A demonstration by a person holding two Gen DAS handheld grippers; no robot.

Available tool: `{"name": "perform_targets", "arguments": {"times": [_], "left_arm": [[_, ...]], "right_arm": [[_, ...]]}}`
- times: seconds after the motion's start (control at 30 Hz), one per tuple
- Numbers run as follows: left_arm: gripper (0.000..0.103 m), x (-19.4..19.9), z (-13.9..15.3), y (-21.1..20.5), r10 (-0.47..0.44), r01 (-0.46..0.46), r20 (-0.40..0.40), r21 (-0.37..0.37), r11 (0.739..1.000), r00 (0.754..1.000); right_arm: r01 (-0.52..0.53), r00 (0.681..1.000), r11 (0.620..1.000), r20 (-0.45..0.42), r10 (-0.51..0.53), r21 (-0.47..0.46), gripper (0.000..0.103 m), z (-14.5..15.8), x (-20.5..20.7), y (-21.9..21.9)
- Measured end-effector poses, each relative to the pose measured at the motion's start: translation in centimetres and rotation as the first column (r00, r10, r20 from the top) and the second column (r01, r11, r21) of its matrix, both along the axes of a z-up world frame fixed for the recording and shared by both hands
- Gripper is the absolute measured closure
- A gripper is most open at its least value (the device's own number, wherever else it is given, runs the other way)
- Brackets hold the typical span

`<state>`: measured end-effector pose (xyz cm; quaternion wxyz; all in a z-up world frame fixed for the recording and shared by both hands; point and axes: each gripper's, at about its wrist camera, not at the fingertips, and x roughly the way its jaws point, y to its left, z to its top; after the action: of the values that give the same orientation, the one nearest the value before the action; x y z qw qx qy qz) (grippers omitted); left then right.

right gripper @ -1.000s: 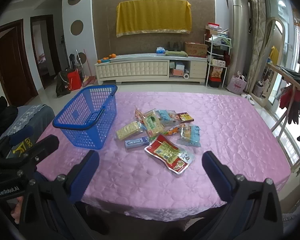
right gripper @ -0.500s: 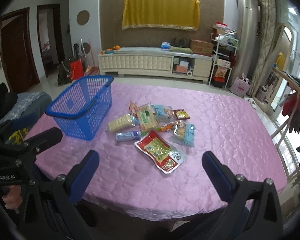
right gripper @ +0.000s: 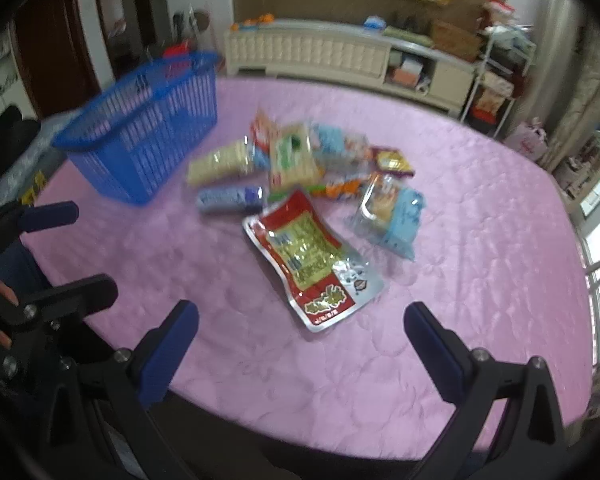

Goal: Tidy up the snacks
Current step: 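Grasp the red-and-silver pouch with the right gripper and lift it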

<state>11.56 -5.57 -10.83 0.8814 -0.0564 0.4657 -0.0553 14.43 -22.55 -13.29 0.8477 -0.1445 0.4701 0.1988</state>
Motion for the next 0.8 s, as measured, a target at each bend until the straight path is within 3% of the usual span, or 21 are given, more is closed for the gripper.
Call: {"name": "perform_targets", "arguments": {"times": [0.17,0.43,0.67,0.8], "left_arm": [[0.000,3.1,-3.0,0.0,0.009,-0.008,-0.067,0.016,1.000,0.998],[0.000,5.4,-6.7,0.5,0.025,-0.022,-0.150,0.023,1.000,0.988],[0.000,6.3,-7.8,1.2,0.038,-0.032,-0.167,0.037,0.999,0.985],[0.000,6.0,-8.0,1.8,0.056,-0.051,-0.179,0.033,0.998,0.982]], "right_arm": [[-0.033,0.999,0.996,-0.037,0.030,-0.083,0.000,-2.7,3.3,-0.2],[-0.162,0.983,0.977,-0.114,0.146,-0.142,0.000,-6.1,7.1,0.8],[-0.277,0.952,0.952,-0.169,0.254,-0.130,0.000,-7.5,8.1,2.6],[-0.273,0.948,0.957,-0.194,0.251,-0.098,0.001,-7.5,8.3,3.1]]}}
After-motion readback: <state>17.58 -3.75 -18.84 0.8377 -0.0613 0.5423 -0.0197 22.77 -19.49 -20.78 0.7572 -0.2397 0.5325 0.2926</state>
